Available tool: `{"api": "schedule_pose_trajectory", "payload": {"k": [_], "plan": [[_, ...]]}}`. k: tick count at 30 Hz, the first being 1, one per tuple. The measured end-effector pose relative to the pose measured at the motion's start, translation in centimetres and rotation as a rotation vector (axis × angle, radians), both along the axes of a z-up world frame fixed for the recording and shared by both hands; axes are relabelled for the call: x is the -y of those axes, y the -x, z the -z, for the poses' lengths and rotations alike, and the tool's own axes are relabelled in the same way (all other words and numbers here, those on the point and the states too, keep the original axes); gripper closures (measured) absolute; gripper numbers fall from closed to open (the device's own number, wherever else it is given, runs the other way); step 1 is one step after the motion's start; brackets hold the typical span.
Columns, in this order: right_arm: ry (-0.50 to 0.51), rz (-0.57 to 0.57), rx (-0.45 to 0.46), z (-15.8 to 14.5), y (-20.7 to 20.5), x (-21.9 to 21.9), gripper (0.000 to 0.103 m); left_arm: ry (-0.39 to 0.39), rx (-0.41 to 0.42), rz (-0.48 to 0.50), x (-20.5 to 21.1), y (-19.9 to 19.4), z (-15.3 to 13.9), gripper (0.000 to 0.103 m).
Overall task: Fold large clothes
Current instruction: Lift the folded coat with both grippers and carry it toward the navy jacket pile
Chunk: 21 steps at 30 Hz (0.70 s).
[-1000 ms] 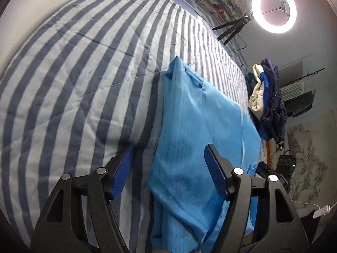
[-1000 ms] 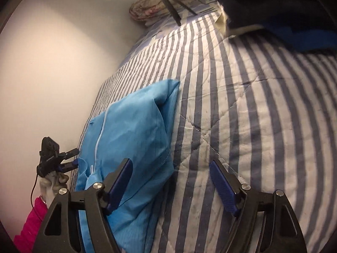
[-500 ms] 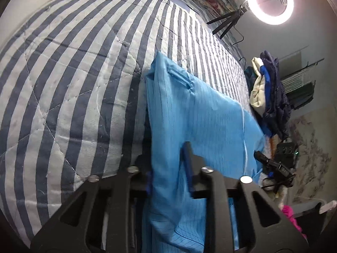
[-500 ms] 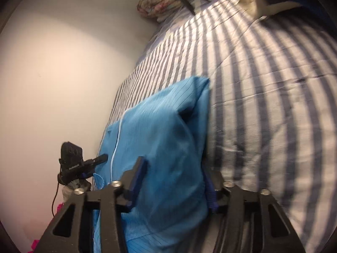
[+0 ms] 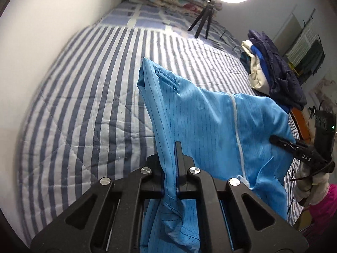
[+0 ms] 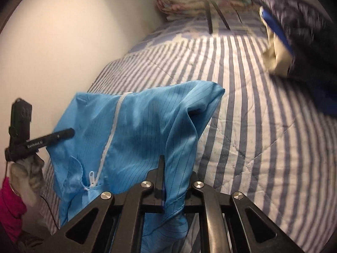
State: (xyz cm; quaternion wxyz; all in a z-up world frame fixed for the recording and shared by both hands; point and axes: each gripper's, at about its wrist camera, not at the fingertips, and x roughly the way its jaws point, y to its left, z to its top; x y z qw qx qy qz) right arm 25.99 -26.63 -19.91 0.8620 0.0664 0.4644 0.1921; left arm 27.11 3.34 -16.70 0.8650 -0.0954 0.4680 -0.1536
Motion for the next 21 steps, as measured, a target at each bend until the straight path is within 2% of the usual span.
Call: {"api": "schedule_pose_trajectory", "payload": {"k": [4, 11, 21], "plan": [[0.053, -0.001, 0.065, -2.2, 2.1, -0.4, 0.097, -0.008, 0.041, 0.011, 0.4, 1.7, -2.1, 0.1], [0.209, 0.002, 0.172, -6.4, 5.7, -0.5, 0.098, -0.036, 0.131, 0.057, 3.0, 4.2, -5.6, 0.101], [0.274, 0.039, 0.258, -11.4, 9.4, 3.7, 0.098, 0.0, 0.196, 0.123, 8.3, 5.6, -9.1, 0.101]]}}
